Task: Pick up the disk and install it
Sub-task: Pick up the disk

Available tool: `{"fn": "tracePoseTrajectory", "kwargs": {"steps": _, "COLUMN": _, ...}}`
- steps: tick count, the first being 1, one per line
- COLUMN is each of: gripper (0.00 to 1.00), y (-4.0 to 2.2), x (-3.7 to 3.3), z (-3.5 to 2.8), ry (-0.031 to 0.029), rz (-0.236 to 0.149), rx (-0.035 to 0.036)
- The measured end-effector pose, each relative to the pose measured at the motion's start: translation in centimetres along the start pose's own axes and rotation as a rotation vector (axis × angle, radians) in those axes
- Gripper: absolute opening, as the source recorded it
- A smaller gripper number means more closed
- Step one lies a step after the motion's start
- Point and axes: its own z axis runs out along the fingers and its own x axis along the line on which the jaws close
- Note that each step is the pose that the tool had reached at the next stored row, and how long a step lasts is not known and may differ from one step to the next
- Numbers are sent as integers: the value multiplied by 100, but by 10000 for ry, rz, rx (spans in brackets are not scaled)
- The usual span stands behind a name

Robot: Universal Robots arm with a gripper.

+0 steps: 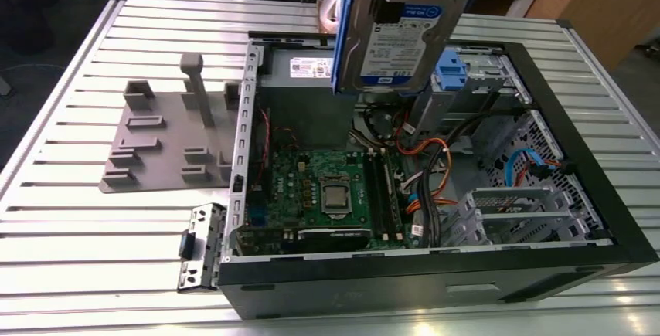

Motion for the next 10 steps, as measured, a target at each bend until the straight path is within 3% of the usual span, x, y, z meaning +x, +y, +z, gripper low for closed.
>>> {"fn": "tracePoseTrajectory", "kwargs": {"steps": 10, "gripper": 36, "y": 5, "x": 112, "z": -4, "ry": 0, "rz": 0, "rx": 0}}
